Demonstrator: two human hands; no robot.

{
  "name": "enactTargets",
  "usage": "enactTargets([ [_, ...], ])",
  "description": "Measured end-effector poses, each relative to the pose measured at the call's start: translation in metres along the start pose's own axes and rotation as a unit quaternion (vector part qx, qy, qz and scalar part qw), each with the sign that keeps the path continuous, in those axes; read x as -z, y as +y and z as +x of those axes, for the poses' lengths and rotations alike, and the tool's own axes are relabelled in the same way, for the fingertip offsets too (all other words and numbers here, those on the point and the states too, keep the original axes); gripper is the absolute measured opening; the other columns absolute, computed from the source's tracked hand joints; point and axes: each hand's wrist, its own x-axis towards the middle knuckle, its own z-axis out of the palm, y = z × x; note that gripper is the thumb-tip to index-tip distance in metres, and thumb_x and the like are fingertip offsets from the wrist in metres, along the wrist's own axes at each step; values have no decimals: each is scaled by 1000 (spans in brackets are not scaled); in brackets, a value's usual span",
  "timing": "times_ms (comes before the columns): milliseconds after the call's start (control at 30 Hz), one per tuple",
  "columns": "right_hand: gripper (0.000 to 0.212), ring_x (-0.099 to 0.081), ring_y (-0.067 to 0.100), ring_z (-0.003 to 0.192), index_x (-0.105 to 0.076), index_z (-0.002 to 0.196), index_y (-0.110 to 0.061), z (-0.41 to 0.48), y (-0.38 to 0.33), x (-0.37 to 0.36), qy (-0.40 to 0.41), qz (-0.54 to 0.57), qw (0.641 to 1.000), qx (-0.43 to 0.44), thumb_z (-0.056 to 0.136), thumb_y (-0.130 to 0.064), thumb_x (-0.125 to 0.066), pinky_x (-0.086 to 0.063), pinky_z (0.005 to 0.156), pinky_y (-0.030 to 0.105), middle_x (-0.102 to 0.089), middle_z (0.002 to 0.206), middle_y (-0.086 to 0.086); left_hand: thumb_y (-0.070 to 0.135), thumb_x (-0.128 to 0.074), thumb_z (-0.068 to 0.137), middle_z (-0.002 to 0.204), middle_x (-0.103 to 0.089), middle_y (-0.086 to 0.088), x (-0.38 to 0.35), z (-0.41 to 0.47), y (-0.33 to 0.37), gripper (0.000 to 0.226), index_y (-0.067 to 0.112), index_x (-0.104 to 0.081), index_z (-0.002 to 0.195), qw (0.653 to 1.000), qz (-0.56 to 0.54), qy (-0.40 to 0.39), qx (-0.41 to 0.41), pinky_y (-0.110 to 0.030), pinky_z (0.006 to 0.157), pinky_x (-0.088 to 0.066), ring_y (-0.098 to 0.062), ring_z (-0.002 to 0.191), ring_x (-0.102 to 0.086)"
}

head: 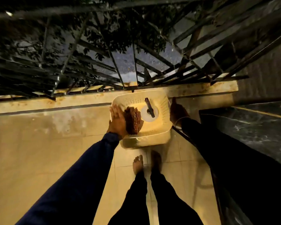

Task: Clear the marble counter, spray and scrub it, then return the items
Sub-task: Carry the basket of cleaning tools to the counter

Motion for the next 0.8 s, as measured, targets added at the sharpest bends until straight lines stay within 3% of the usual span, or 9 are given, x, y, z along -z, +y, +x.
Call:
enactTargets([
  [33, 78, -55, 39, 114, -1, 151, -4, 2, 0, -2, -5, 3, 1000, 0, 94, -19, -51, -46, 94, 47, -50, 131, 27, 23, -65, 89, 159, 13, -28, -4, 0, 3, 100, -6, 9, 152, 999, -11, 27, 15, -53, 116, -31, -43, 149, 3],
  [100, 76, -53, 39, 118, -12, 150, -3, 4, 0, -4, -20, 22, 999, -15, 91, -17, -58, -45, 97, 45, -49, 133, 26, 5, -62, 89, 154, -12, -37, -5, 3, 5, 76, -14, -17, 147, 989, -68, 85, 97, -48, 107, -42, -49, 140, -28],
  [200, 65, -57, 37, 114, -34, 142, -4, 6, 1, -6, -8, 64, 997, -31, 85, -14, -65, -50, 95, 44, -57, 128, 22, -1, -60, 86, 145, -36, -38, -4, 10, -6, 51, -11, -45, 134, 959, -126, 133, 215, -46, 95, -48, -49, 121, -52],
  [267, 60, -59, 36, 112, -42, 137, -4, 6, 2, -4, 7, 103, 994, -39, 83, -11, -66, -51, 94, 46, -60, 124, 21, 7, -61, 84, 114, -66, -30, -1, 16, -17, 26, -4, -68, 107, 957, -147, 123, 219, -45, 87, -50, -47, 105, -62],
  [300, 57, -58, 36, 113, -43, 135, -4, 3, 1, -3, 8, 114, 993, -39, 83, -12, -66, -51, 94, 46, -60, 124, 20, 8, -61, 82, 102, -70, -28, 4, 16, -18, 21, -1, -72, 98, 958, -154, 120, 212, -45, 84, -50, -47, 100, -63],
  [433, 42, -57, 38, 114, -52, 124, 0, -11, -2, 26, 50, 152, 987, -11, 84, -12, -62, -48, 97, 46, -61, 119, 22, 5, -62, 78, 89, -71, -27, 30, 6, -17, 16, 1, -74, 88, 954, -166, 174, 178, -48, 82, -51, -48, 92, -63],
  [533, 41, -56, 39, 114, -53, 122, 0, -35, -2, 72, 79, 122, 989, 23, 84, -15, -58, -45, 96, 44, -61, 120, 23, 4, -64, 75, 79, -70, -27, 62, -21, -4, 10, 1, -73, 78, 945, -202, 212, 148, -47, 71, -54, -46, 82, -66],
  [700, 41, -50, 37, 121, -52, 125, -1, -88, 32, 169, 123, 90, 987, 44, 87, -16, -57, -38, 101, 40, -56, 127, 22, 12, -74, 74, 67, -67, -25, 139, -87, 63, 16, -2, -70, 68, 939, -252, 225, 66, -43, 62, -54, -22, 61, -59],
  [800, 32, -56, 35, 113, -60, 117, -4, -129, 80, 228, 127, 84, 988, 26, 87, -14, -56, -44, 95, 40, -61, 120, 19, 12, -75, 72, 65, -66, -20, 171, -129, 120, 12, 3, -69, 67, 940, -254, 229, -7, -34, 59, -46, -12, 62, -52],
])
